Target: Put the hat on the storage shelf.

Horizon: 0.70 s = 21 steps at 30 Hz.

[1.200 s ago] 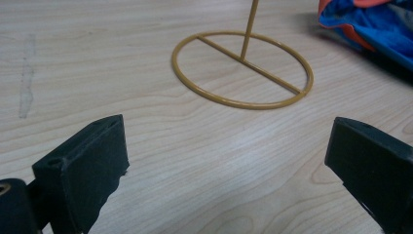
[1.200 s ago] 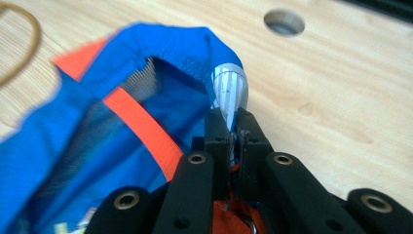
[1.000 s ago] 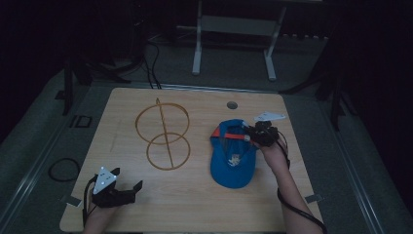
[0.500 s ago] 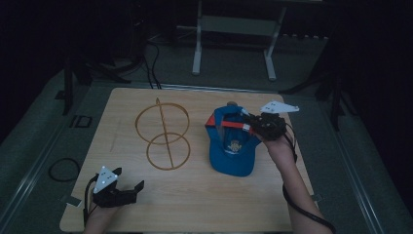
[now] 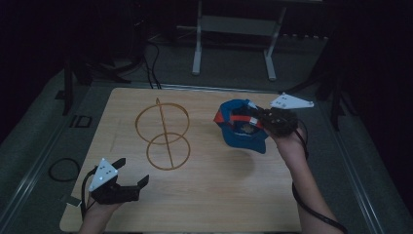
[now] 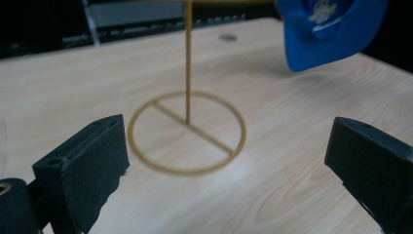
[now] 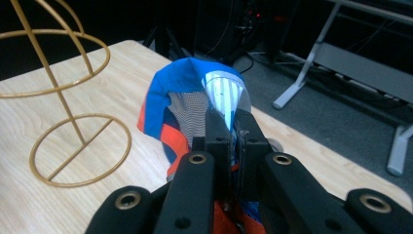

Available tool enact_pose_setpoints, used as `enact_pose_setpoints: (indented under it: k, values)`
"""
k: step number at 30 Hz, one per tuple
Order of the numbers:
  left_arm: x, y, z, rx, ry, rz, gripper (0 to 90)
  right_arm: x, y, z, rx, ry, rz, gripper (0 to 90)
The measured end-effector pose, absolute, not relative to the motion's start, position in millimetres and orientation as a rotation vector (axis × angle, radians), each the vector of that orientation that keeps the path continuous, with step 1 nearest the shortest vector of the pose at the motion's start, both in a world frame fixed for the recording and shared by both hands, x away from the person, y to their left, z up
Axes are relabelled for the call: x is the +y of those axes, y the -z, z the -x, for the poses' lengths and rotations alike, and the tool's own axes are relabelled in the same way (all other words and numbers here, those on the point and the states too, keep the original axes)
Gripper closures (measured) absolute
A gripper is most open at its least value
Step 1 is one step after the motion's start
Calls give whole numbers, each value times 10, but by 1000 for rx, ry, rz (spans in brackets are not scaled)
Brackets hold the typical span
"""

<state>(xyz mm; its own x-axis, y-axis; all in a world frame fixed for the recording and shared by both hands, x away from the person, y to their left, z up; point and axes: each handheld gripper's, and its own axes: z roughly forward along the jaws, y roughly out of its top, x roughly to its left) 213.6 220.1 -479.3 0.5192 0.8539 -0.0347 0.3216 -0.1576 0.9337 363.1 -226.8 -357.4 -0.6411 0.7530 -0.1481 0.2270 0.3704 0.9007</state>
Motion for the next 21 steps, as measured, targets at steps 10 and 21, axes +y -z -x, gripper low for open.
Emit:
enact_pose_setpoints:
  k: [10,21]
  values:
    - [2052,4186,-2370,872,-654,-1714,25,-2346,3420,-3534,2020,-1306,-850,865]
    - [1704,3691,-2582,742,-686,-1748,26,-2276,3368,-3436,2032,-1338,-805,865]
